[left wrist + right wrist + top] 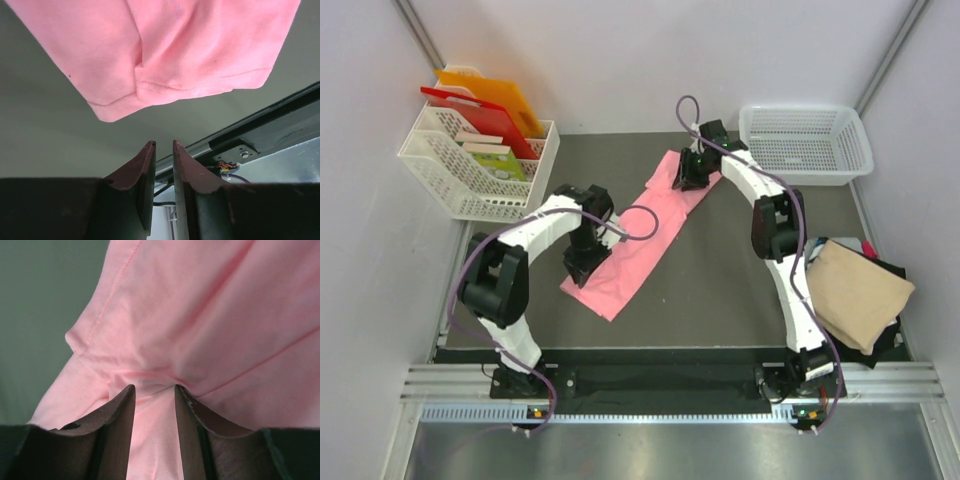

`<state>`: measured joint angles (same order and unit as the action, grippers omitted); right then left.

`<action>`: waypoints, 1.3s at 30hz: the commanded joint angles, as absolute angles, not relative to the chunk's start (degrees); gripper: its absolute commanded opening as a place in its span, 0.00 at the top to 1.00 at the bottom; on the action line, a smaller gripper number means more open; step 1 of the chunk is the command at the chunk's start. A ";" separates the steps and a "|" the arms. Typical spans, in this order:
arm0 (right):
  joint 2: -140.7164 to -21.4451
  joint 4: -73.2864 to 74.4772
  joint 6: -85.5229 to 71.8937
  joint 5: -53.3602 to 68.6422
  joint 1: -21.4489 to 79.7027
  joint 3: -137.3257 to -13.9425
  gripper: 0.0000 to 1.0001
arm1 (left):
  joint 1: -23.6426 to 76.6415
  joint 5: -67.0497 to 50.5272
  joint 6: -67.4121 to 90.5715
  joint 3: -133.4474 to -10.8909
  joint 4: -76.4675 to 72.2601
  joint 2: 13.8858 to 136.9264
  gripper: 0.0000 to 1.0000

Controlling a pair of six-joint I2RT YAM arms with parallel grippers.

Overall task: Fold and stack the t-shirts
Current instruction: Rotate the tshirt 45 degrees

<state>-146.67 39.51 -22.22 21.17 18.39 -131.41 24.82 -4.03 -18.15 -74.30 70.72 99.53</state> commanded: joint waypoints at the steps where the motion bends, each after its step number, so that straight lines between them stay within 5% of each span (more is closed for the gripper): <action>1: -149.76 37.89 -18.90 14.41 14.33 -136.75 0.62 | 24.61 -8.07 -18.37 -79.27 67.68 104.93 0.75; 14: -151.61 35.86 -18.02 18.81 14.15 -137.55 0.64 | 25.23 -7.56 -16.79 -87.37 61.26 119.87 0.77; 30: -150.91 36.91 -17.14 15.82 15.20 -137.72 0.67 | 25.22 -1.23 -19.43 -64.43 58.01 107.67 0.79; 39: -140.83 38.50 -15.65 14.59 17.31 -135.88 0.57 | 25.22 -0.98 -13.64 -89.77 70.65 101.79 0.78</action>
